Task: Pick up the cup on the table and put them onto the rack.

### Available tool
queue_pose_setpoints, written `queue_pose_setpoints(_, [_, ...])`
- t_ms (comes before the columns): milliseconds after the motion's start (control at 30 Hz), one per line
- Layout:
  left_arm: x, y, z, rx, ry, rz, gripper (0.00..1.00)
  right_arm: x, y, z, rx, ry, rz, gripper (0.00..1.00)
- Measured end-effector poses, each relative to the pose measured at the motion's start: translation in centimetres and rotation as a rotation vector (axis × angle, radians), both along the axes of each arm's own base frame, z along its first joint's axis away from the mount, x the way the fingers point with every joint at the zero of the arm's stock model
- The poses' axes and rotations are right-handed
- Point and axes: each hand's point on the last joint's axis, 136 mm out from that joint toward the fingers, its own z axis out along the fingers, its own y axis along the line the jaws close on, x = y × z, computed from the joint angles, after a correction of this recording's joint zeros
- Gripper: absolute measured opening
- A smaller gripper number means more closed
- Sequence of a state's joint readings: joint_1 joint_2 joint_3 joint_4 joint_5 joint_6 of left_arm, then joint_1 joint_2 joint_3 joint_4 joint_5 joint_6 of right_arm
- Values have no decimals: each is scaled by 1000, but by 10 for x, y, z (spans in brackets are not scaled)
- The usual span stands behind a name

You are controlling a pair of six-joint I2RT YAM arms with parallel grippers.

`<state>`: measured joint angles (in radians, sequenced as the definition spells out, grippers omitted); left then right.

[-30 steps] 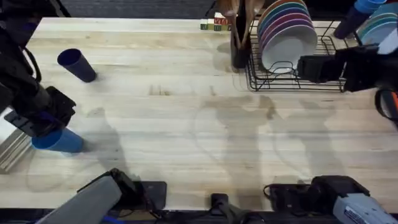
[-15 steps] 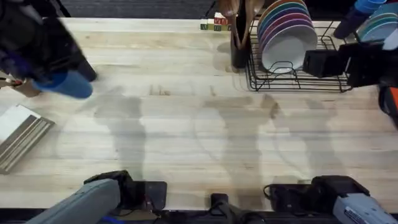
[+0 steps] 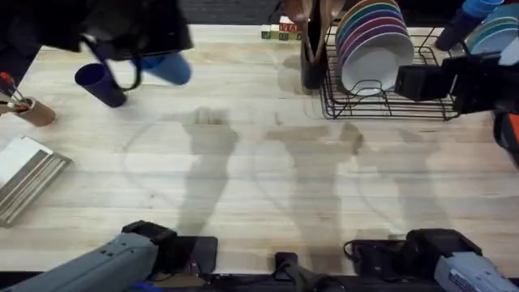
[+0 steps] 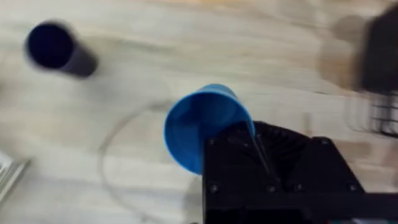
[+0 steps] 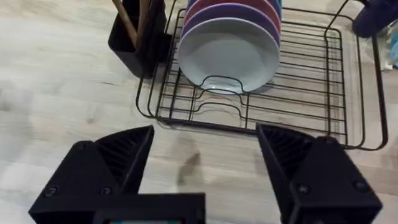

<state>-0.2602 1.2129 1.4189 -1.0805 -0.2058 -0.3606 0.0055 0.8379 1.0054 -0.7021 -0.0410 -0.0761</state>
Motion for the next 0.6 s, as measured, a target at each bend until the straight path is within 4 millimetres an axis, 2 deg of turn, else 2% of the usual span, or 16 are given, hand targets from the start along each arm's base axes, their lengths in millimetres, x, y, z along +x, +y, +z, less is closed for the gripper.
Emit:
queue_pose_setpoints(167, [3,-44,9,5,-54,-155,40,0,0,0,0,0,0,997])
queue_pose_setpoints(600, [10,-162,-12,6,-77,-483,39,0,0,0,0,0,0,997])
